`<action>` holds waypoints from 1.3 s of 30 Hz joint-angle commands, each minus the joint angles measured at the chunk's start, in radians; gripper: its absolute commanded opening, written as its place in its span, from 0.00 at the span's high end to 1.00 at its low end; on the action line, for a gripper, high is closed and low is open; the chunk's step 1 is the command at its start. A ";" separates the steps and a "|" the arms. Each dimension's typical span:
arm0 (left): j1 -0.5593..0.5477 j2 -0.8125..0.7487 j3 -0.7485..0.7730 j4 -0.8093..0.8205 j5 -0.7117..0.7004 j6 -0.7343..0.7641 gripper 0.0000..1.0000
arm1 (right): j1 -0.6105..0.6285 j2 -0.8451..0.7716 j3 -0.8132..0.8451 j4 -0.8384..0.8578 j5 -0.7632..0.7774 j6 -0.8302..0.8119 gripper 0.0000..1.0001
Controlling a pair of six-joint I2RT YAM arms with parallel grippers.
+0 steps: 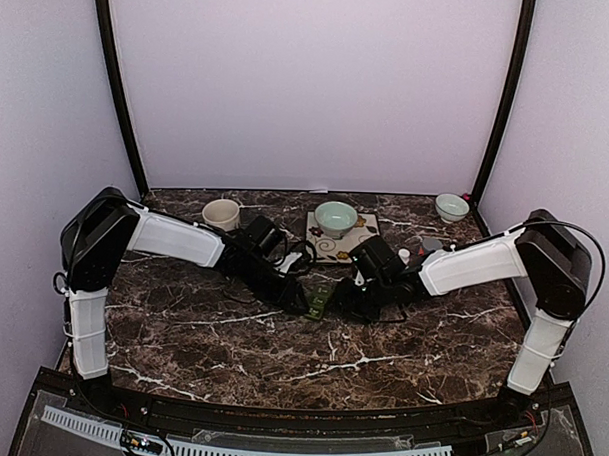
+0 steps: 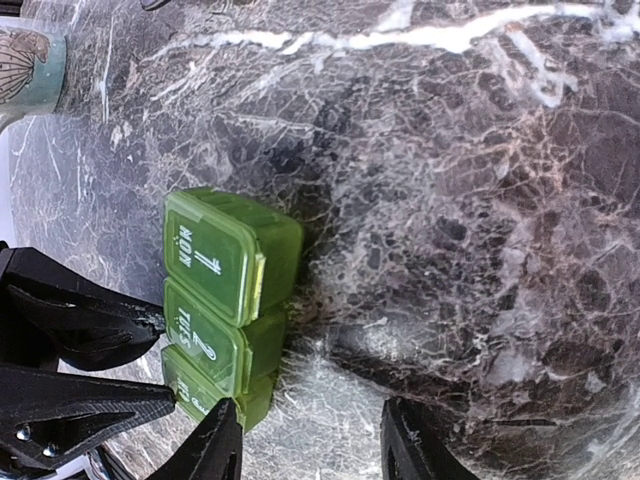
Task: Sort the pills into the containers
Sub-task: Adjust the pill container at the center of the board.
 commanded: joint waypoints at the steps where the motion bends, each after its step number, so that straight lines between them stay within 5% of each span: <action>1: 0.006 0.004 0.024 -0.019 0.003 0.017 0.61 | -0.010 0.027 0.025 -0.013 -0.001 -0.016 0.52; 39: 0.006 0.006 0.039 -0.053 -0.008 0.031 0.61 | -0.021 0.134 0.142 -0.205 0.053 -0.126 0.53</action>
